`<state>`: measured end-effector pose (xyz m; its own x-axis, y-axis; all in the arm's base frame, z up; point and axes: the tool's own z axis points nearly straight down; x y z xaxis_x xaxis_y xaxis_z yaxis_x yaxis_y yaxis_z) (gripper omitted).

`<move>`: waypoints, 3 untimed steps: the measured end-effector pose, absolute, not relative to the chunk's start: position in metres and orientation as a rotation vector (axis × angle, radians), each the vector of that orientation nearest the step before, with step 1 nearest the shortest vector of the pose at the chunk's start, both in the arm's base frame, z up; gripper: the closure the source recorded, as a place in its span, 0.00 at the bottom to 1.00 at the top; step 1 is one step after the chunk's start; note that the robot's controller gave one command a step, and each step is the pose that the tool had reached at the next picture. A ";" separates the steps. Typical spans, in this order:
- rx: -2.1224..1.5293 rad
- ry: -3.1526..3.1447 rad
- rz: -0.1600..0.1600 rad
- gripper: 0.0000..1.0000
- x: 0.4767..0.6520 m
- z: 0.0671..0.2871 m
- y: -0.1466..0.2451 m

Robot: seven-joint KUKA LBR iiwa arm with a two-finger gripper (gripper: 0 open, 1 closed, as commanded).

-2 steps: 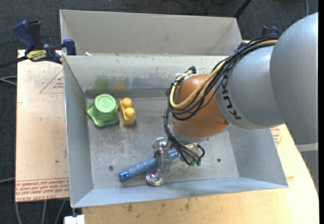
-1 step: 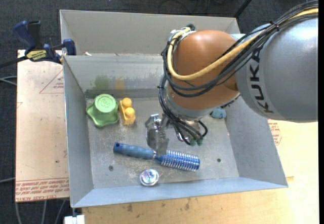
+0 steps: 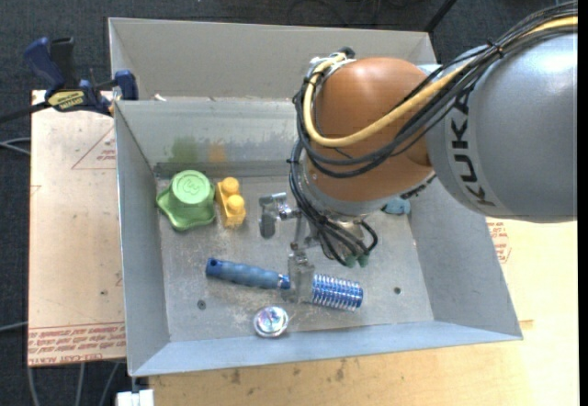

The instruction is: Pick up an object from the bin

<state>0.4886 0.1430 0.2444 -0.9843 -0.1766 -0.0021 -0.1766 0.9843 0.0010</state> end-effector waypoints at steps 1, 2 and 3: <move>-0.337 3.129 0.001 0.00 0.481 0.095 0.128; -0.321 3.117 0.003 0.00 0.540 0.070 0.141; -0.322 3.120 0.006 1.00 0.538 0.072 0.142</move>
Offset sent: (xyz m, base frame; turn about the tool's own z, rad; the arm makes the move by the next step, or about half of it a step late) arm -0.0061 -0.0152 -0.1449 -0.0380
